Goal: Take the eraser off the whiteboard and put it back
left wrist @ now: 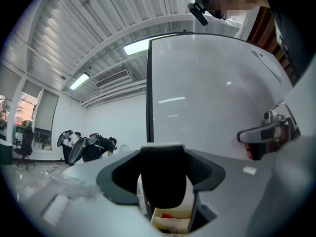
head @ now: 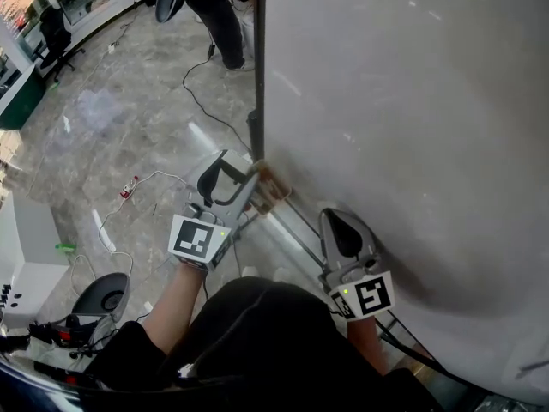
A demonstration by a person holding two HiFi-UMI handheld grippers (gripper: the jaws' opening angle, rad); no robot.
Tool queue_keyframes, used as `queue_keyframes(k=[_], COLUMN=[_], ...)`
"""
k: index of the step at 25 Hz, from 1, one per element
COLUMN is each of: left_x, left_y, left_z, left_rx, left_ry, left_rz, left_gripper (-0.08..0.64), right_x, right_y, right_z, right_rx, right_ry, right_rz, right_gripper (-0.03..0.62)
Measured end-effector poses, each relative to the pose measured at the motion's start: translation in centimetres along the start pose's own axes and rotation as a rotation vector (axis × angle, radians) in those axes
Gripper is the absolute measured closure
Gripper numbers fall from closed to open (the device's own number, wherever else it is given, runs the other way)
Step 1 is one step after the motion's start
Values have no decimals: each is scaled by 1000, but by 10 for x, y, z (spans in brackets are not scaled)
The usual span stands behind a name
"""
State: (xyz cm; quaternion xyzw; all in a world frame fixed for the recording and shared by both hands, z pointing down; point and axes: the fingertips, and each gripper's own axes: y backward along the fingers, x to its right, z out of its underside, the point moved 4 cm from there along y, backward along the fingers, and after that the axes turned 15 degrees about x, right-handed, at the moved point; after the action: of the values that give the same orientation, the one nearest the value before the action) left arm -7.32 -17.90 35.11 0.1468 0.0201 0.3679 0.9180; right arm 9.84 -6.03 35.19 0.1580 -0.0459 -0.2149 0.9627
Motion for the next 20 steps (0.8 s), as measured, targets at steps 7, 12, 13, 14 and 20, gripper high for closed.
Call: queue_keyframes(k=[7, 12, 13, 14, 20], left_x=[9, 13, 13, 14, 20], left_y=[-13, -21, -22, -24, -30], left_z=[29, 55, 59, 60, 77], left_rx=[-61, -99, -105, -108, -126], left_ry=[-30, -60, -69, -72, -83], left_rz=[52, 96, 107, 114, 150], left_gripper=[276, 276, 276, 276, 276], right_x=[0, -6, -7, -8, -13], right_y=[5, 5, 5, 5, 7], right_z=[-2, 2, 2, 1, 1], right_rx=[-7, -10, -11, -12, -26], right_ry=[5, 2, 2, 4, 14], right_rz=[13, 10, 11, 11, 20], right_gripper=[583, 583, 583, 583, 583])
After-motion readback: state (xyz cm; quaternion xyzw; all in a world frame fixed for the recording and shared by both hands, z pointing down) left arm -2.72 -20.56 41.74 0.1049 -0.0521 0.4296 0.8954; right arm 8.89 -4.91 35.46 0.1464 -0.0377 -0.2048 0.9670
